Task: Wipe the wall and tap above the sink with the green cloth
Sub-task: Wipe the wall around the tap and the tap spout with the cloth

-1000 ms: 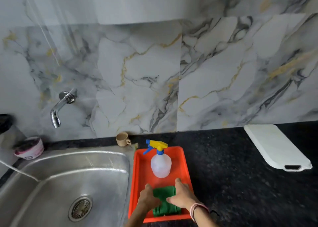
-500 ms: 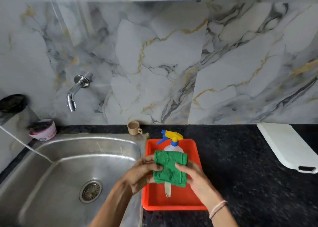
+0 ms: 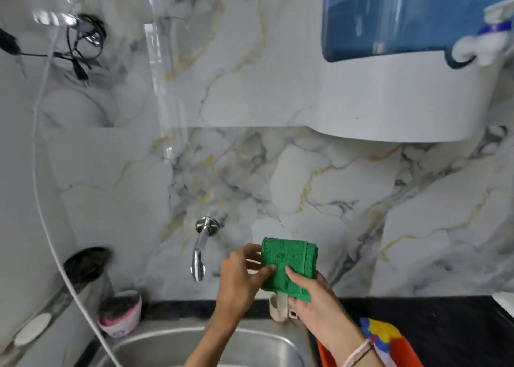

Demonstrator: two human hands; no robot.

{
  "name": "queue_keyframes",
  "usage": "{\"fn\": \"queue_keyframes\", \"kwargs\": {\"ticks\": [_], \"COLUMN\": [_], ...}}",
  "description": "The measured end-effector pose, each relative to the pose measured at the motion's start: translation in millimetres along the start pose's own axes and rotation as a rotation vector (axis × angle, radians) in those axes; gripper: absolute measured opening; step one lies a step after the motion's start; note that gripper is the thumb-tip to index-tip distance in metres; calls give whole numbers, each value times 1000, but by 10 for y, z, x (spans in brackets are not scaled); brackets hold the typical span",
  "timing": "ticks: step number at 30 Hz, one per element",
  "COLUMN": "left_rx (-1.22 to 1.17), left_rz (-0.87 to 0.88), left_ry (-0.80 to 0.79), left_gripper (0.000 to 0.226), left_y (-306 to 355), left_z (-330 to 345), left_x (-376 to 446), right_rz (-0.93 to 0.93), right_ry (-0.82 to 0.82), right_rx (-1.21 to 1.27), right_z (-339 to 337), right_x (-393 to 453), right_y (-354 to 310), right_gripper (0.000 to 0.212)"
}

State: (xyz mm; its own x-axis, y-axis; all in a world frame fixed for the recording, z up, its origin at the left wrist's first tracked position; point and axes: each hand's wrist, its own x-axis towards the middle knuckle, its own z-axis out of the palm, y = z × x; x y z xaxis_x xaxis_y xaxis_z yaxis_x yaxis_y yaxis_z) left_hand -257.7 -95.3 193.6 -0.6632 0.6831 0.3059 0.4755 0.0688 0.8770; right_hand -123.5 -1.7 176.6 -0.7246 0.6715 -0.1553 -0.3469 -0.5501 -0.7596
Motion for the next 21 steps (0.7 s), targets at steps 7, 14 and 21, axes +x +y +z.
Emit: {"fn": "queue_keyframes", "kwargs": {"ticks": [7, 14, 21], "left_rx": [625, 946, 1074], "left_rz": [167, 432, 661], "left_ry": [280, 614, 685], "left_gripper": [54, 56, 60], "left_y": [-854, -1641, -2140], "left_z": [-701, -1318, -1408], "left_x": [548, 1472, 2187], "right_rz": [-301, -894, -896], "right_ry": [115, -214, -416], "right_rx": [-636, -1673, -2029], "right_z": [689, 1370, 1670], "right_x": [741, 1583, 2039], "right_y": [357, 457, 652], "right_gripper": [34, 88, 56]}}
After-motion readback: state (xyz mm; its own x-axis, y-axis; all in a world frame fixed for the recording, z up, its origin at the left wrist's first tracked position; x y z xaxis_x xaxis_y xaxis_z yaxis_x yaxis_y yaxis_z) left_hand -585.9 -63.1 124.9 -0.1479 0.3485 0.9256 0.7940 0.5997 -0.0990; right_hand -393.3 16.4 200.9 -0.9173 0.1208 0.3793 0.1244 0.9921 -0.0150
